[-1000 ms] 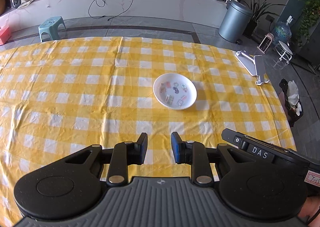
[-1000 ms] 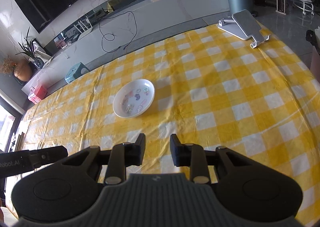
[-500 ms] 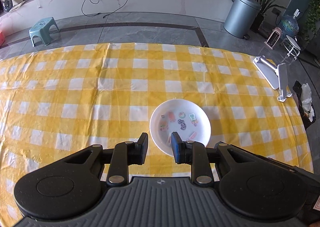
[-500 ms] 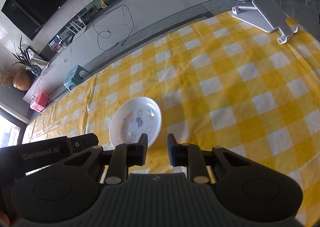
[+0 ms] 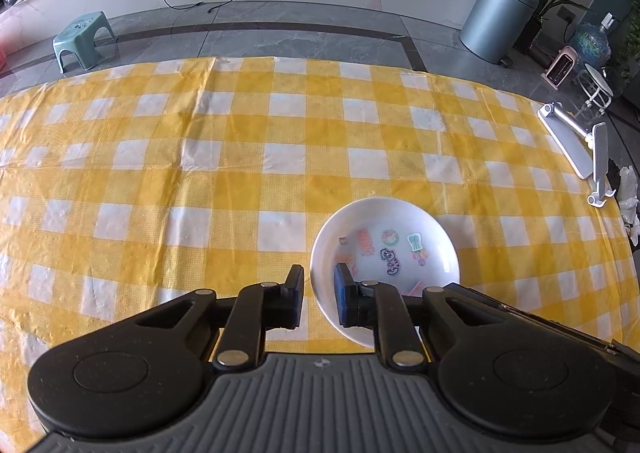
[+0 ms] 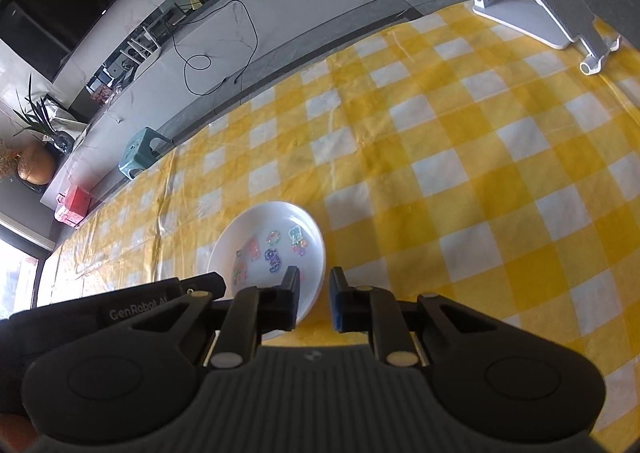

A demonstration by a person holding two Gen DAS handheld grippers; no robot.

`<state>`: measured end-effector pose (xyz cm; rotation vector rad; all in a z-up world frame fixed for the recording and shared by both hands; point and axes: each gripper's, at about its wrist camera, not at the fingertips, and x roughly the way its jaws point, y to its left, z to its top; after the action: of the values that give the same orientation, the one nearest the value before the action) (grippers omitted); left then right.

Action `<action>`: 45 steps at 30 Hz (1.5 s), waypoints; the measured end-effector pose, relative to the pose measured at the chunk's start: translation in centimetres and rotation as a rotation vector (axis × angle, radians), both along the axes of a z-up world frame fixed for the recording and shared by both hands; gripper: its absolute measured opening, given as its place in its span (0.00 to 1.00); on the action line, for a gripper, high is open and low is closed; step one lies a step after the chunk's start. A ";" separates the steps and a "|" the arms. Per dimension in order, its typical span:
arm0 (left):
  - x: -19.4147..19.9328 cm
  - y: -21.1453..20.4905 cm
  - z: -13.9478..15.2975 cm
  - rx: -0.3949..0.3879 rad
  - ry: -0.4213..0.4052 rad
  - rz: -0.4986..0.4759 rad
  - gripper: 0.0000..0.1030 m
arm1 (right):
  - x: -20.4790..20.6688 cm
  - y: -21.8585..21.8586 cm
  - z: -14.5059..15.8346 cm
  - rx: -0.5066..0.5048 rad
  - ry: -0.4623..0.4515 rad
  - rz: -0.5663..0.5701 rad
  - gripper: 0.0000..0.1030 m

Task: Organize plates and bowls
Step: 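Move both grippers to the small white sticker bowl rim and close, then lift the small white bowl with both grippers and carry it over the 'Fruity' plate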

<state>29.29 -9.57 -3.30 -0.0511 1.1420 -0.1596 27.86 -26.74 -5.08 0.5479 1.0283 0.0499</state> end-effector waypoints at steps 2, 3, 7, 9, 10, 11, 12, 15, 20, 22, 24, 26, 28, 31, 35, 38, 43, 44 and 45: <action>0.1 0.0 -0.2 -0.003 0.002 -0.006 0.13 | 0.0 0.1 -0.2 -0.006 0.006 0.000 0.09; 0.0 -0.1 -0.2 0.004 -0.001 -0.012 0.13 | 0.0 0.1 -0.2 -0.008 0.008 0.001 0.07; -0.1 -0.5 -0.1 0.037 -0.013 -0.037 0.05 | 0.0 0.2 -0.4 -0.013 0.010 0.003 0.04; -0.2 -0.5 0.0 0.033 -0.008 -0.035 0.03 | -0.1 0.3 -0.2 -0.026 0.010 -0.001 0.03; -0.3 -0.4 0.1 0.030 -0.007 -0.031 0.03 | -0.1 0.3 -0.2 -0.027 0.009 -0.001 0.03; -0.5 -0.2 0.3 0.028 -0.008 -0.028 0.03 | -0.2 0.2 0.0 -0.023 0.006 -0.001 0.02; -0.7 -0.1 0.5 0.026 -0.010 -0.025 0.03 | -0.3 0.2 0.1 -0.019 0.004 0.000 0.02; -1.6 0.2 1.6 0.019 -0.021 -0.022 0.03 | -0.8 0.3 1.1 -0.019 -0.008 0.006 0.02; -3.7 0.9 4.3 -0.003 -0.045 -0.009 0.03 | -2.8 0.5 2.9 -0.008 -0.030 0.010 0.02; -4.8 1.2 5.3 -0.017 -0.056 -0.009 0.03 | -4.0 0.6 3.8 0.002 -0.042 0.014 0.02; -6.2 1.3 6.2 -0.015 -0.065 -0.010 0.03 | -5.2 0.5 4.6 0.012 -0.052 0.012 0.02; -7.8 1.2 6.9 0.002 -0.076 -0.021 0.03 | -6.7 0.7 5.5 0.017 -0.071 0.007 0.01; -9.5 1.2 7.4 0.022 -0.093 -0.029 0.04 | -8.2 0.9 6.3 0.015 -0.091 0.008 0.01; -11.9 1.5 8.0 0.019 -0.094 -0.023 0.04 | -10.8 1.1 6.9 0.026 -0.109 0.008 0.00; -15.0 2.1 8.4 -0.028 -0.087 -0.011 0.04 | -14.5 0.6 7.5 0.065 -0.132 0.010 0.00; -17.4 2.3 8.5 -0.076 -0.086 -0.003 0.04 | -17.5 -0.2 7.6 0.099 -0.152 0.001 0.00; -21.0 2.4 7.4 -0.143 -0.073 0.036 0.04 | -21.5 -1.0 7.5 0.107 -0.169 -0.007 0.00; -21.7 2.4 7.1 -0.162 -0.066 0.045 0.04 | -22.3 -1.1 7.4 0.098 -0.168 -0.006 0.00; -22.3 2.5 6.8 -0.175 -0.061 0.049 0.04 | -22.8 -1.1 7.3 0.091 -0.165 -0.005 0.00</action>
<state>7.03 -7.08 3.48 -0.2280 1.0631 -0.2160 5.02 -27.88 2.27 0.6188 0.8665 0.1358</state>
